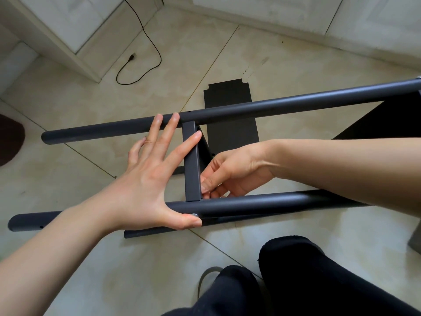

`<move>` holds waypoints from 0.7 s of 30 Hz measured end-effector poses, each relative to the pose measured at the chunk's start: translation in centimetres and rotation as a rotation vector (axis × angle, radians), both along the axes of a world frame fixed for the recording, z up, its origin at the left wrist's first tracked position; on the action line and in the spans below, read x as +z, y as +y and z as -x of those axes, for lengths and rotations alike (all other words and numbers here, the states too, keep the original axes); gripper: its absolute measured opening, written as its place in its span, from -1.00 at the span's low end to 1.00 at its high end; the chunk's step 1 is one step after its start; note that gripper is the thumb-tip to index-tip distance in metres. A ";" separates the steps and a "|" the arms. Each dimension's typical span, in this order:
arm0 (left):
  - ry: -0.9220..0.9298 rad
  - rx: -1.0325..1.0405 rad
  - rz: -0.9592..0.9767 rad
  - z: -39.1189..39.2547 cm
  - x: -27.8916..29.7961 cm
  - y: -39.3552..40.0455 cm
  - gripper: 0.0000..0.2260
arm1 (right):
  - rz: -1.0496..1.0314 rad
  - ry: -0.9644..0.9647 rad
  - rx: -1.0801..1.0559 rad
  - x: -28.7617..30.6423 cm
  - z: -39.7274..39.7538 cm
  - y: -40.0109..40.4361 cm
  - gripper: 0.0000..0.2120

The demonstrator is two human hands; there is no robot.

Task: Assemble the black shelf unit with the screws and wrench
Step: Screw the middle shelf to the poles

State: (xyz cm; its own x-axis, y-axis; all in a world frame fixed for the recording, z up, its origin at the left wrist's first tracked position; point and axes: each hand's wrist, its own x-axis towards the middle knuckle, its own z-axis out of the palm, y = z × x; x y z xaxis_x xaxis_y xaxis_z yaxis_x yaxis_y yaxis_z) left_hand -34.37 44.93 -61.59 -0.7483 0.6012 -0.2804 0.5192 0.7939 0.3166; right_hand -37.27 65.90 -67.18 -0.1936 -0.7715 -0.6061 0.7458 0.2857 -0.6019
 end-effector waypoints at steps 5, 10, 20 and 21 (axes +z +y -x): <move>-0.020 0.006 0.034 0.0 0.3 0.2 0.14 | 0.029 -0.062 0.032 -0.1 -0.1 -0.3 -0.79; -0.031 0.007 0.047 0.0 0.4 0.3 0.14 | 0.002 -0.063 0.063 -0.2 -0.1 -0.9 -0.79; -0.043 0.014 0.047 0.0 0.5 0.4 0.16 | 0.092 -0.076 0.030 -0.2 0.2 -0.5 -0.89; -0.044 0.014 0.047 0.0 0.5 0.4 0.16 | 0.101 -0.079 0.033 -0.2 0.2 -0.5 -0.88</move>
